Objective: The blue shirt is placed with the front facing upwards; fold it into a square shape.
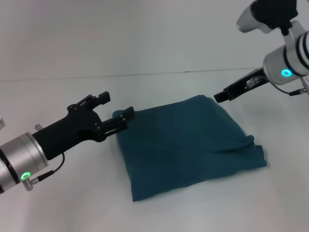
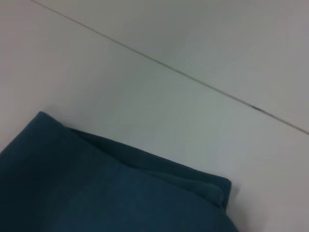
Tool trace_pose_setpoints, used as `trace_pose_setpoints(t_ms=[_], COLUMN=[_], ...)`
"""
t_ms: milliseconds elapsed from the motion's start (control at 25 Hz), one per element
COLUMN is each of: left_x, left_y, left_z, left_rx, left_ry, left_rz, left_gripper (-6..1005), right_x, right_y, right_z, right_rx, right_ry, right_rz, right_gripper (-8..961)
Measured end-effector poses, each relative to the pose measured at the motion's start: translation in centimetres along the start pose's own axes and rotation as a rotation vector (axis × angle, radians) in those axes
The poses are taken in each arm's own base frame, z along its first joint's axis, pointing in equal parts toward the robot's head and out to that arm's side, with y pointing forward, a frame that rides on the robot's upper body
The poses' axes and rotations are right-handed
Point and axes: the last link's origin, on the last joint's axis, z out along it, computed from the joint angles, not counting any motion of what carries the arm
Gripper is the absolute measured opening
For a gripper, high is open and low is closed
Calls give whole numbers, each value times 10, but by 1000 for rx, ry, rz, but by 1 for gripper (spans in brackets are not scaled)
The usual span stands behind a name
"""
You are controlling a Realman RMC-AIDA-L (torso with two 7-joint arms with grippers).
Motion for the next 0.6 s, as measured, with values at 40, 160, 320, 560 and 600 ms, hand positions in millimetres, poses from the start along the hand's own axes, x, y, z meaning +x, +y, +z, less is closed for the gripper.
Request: trace_pose_setpoints(t_ms=[40, 160, 320, 560, 600], left_x=[0, 0, 0, 0, 0], left_y=[0, 0, 0, -1, -1], left_z=[0, 0, 0, -1, -1], left_rx=[0, -1, 0, 4, 4], left_ry=[0, 0, 1, 2, 2], left_rz=[0, 1, 1, 0, -1], left_gripper=[887, 887, 887, 888, 888], right_x=[-1, 2, 2, 0, -1], right_y=[1, 2, 5, 9, 10], right_z=[2, 11, 23, 39, 40], right_rx=[8, 23, 24, 49, 49], right_ry=[4, 17, 27, 0, -1], right_rz=[5, 40, 71, 115, 119], right_gripper=[413, 414, 438, 512, 524])
